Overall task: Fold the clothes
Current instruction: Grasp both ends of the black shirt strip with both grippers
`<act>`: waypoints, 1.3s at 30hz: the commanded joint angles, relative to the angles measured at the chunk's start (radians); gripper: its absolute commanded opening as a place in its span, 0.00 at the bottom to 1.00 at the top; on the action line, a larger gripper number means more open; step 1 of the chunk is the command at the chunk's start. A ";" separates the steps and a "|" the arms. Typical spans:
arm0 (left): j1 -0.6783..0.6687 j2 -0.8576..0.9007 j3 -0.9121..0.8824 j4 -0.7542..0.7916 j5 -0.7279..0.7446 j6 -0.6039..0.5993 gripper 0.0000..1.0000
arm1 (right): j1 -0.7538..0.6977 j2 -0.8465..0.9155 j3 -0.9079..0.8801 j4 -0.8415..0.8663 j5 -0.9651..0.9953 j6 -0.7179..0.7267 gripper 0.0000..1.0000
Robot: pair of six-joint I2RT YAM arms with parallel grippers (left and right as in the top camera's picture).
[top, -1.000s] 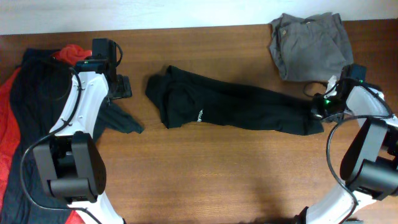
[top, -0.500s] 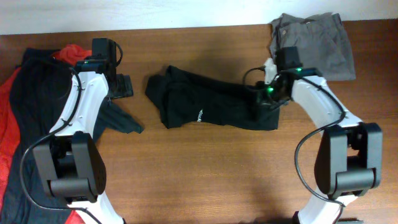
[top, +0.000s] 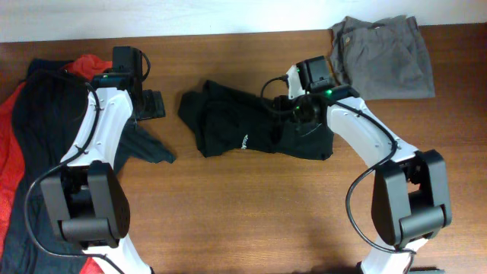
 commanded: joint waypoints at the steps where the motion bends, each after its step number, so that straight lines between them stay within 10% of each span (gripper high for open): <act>1: 0.000 0.002 0.015 0.004 0.056 -0.003 0.99 | -0.021 0.005 0.082 -0.073 0.013 0.005 0.46; 22: 0.000 0.252 0.012 0.247 0.699 0.294 0.93 | -0.058 0.005 0.126 -0.311 0.252 0.001 0.45; 36: -0.034 0.254 0.012 0.333 0.812 0.293 0.01 | -0.242 0.006 0.102 -0.349 0.233 0.001 0.39; 39: -0.034 0.254 0.015 0.338 0.826 0.286 0.01 | -0.250 0.006 0.064 -0.301 0.192 0.001 0.39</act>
